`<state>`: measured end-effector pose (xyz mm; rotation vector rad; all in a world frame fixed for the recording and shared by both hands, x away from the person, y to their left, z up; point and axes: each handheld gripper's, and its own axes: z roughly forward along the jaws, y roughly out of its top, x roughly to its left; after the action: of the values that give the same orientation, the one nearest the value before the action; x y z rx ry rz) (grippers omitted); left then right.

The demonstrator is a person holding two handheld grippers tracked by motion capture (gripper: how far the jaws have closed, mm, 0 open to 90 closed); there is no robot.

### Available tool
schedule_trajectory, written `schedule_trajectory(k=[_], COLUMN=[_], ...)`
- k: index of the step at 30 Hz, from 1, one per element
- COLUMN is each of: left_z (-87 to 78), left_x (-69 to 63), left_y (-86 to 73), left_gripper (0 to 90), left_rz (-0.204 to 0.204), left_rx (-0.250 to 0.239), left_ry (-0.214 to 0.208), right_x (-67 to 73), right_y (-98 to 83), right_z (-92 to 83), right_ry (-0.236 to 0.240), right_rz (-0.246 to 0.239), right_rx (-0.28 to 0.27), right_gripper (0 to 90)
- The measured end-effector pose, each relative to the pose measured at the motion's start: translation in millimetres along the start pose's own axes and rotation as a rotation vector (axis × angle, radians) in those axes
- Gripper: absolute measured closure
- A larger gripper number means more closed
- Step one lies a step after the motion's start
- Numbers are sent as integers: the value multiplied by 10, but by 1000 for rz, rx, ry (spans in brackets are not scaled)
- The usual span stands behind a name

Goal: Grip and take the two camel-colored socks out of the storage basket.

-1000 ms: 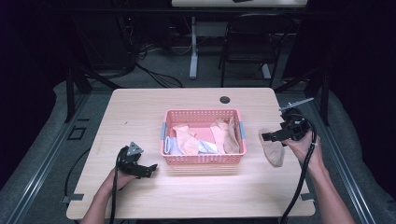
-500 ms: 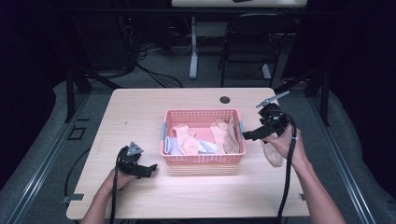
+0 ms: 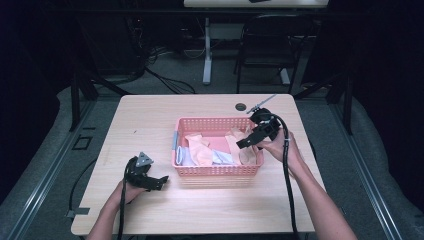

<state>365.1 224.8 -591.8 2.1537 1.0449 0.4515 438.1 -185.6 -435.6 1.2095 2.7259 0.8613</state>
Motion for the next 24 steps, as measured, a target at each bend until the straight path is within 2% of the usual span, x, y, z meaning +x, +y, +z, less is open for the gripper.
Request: schedule_trajectory(k=[2,3,4,5,7,8,9,11,12,16,18,19,20,21,22,24], left_z=[0,0,0,0,0,1,0,0,0,1,0,0,0,0,0,0], left_x=[0,-1,-1,-1,-1,-1,0,-1,0,-1,0,0,0,0,0,0], left_y=[0,0,0,0,0,0,0,0,0,0,0,0,0,0,0,0], left_gripper=[6,6,6,6,6,6,6,6,6,6,6,6,6,6,6,6], left_rz=[0,-2,-2,-1,-2,-2,0,-1,0,-2,0,0,0,0,0,0], left_rx=[0,0,0,0,0,0,0,0,0,0,0,0,0,0,0,0], left_ry=[0,0,0,0,0,0,0,0,0,0,0,0,0,0,0,0], right_x=[-35,-35,-63,-69,-99,-114,-103,-98,-98,-81,-95,-94,-106,-106,-101,-101], right_y=[41,41,52,51,60,65,62,75,79,76,82,79,80,80,75,72], right_z=[149,149,179,234,301,326,371,409,426,522,546,566,595,595,632,644], right_ry=[4,4,-5,-4,-27,-40,-52,-79,-81,-149,-169,-191,-215,-215,-251,-251], right_rz=[31,31,28,55,82,80,105,94,91,114,110,118,115,115,110,109], right_rx=[30,30,63,57,89,111,106,141,146,159,183,179,205,205,217,217], right_gripper=[131,131,144,153,205,218,242,289,305,380,425,436,461,461,477,484])
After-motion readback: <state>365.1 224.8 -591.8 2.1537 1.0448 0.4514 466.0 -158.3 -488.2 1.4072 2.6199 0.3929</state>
